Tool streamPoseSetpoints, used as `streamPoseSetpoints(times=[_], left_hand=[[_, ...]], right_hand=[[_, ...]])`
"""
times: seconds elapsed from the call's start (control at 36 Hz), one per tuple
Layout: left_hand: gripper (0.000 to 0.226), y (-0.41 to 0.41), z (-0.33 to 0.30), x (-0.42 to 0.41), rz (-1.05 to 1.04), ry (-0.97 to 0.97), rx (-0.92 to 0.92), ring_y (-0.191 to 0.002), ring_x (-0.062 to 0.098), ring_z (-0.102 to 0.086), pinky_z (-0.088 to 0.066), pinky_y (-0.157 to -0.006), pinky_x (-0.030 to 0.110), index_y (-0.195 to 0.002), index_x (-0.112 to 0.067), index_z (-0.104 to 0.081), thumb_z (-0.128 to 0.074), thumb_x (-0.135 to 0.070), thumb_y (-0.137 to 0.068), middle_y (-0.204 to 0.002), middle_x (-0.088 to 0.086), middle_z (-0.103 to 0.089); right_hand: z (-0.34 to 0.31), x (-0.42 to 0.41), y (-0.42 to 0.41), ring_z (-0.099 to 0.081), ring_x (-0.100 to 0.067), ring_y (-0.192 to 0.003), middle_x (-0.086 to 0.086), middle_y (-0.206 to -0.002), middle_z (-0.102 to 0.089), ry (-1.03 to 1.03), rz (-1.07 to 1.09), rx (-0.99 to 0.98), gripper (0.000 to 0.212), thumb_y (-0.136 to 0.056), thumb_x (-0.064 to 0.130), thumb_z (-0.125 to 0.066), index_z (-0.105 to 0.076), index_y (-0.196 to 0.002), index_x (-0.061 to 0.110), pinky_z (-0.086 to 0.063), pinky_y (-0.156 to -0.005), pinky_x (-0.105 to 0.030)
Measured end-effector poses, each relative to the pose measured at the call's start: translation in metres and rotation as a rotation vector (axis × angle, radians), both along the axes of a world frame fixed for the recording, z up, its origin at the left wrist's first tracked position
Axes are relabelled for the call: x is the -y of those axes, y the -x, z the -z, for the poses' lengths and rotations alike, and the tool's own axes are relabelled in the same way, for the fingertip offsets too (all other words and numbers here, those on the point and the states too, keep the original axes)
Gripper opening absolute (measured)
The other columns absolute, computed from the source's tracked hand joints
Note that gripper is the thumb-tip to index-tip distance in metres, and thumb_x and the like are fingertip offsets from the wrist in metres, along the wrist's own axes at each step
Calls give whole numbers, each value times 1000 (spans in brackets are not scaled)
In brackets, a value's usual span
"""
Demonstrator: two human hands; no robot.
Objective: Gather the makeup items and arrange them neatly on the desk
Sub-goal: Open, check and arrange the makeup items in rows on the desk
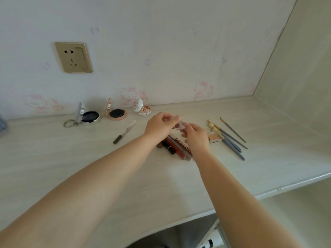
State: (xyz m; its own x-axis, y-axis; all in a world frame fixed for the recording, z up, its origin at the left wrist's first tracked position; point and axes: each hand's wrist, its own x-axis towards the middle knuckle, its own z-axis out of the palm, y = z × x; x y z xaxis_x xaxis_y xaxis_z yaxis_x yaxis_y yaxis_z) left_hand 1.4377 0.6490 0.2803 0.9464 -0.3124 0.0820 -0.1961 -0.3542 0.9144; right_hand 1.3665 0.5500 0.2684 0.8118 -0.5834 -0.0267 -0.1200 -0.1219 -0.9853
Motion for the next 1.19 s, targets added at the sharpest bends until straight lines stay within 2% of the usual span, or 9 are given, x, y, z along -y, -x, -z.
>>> streamPoseSetpoints(times=[0.08, 0.14, 0.33, 0.42, 0.5, 0.56, 0.69, 0.86, 1.19], left_hand=[[41, 10, -2, -24, 11, 253, -172, -83, 6, -67, -56, -67, 24, -106, -13, -63, -63, -45, -82, -102, 0, -71], [32, 17, -1, -43, 8, 393, -269, -89, 14, -67, -55, -75, 31, -98, -19, -66, -64, -44, -79, -99, -1, -73], [22, 46, 4, -110, -14, 714, -360, -108, 15, -63, -51, -85, 26, -115, -10, -52, -53, -17, -94, -104, 6, -69], [24, 53, 8, -141, -65, 663, -324, -109, 13, -63, -50, -92, 30, -116, -9, -52, -54, -18, -94, -111, 7, -69], [28, 57, 14, -169, -123, 553, -286, -109, 10, -62, -51, -91, 31, -115, -9, -56, -58, -22, -91, -116, 8, -66], [24, 59, 18, -187, -187, 447, -225, -103, 7, -62, -53, -90, 33, -109, -14, -62, -62, -25, -88, -113, 3, -67], [9, 61, 24, -225, -230, 212, -91, -87, 8, -64, -53, -91, 38, -72, -35, -73, -67, -40, -68, -87, -9, -72], [19, 64, 38, -241, -92, -24, 39, -88, -14, -60, -40, -74, -1, -103, -28, -72, -66, -33, -85, -94, -18, -70], [18, 59, 52, -247, -103, -25, 126, -80, -23, -57, -40, -74, -2, -103, -27, -73, -64, -27, -87, -96, -14, -73]], right_hand=[[-9, -20, 7, -60, -12, -76, 0, -84, -65, -377, -53, 89, 22, -96, 28, -50, -65, -88, 14, -49, -70, -24], [-13, -35, 11, -61, -14, -76, -1, -83, -64, -529, -120, 145, 22, -95, 28, -53, -64, -83, 13, -50, -73, -26], [-12, -101, 19, -59, -8, -75, 4, -81, -67, -586, -419, 176, 23, -95, 20, -53, -66, -109, 6, -49, -78, -23], [-9, -128, 17, -58, -10, -80, 3, -82, -65, -651, -419, 128, 13, -93, 18, -56, -62, -104, 16, -49, -76, -21], [0, -150, 16, -57, -13, -86, 0, -90, -63, -682, -415, 114, 34, -92, 17, -59, -45, -120, 29, -48, -81, -25], [6, -166, 15, -57, -14, -91, -1, -98, -61, -635, -415, 56, 19, -92, 21, -58, -60, -110, 13, -47, -82, -25], [22, -196, 11, -62, -16, -98, -4, -96, -66, -525, -410, 38, 28, -92, 25, -59, -64, -110, 4, -49, -85, -25], [31, -214, 6, -67, -18, -89, -12, -102, -69, -332, -355, 77, 21, -89, 20, -63, -65, -104, 6, -55, -82, -25], [40, -217, -1, -66, -6, -70, -7, -90, -71, -143, -319, 63, 30, -86, 22, -66, -66, -109, 4, -57, -71, -19]])
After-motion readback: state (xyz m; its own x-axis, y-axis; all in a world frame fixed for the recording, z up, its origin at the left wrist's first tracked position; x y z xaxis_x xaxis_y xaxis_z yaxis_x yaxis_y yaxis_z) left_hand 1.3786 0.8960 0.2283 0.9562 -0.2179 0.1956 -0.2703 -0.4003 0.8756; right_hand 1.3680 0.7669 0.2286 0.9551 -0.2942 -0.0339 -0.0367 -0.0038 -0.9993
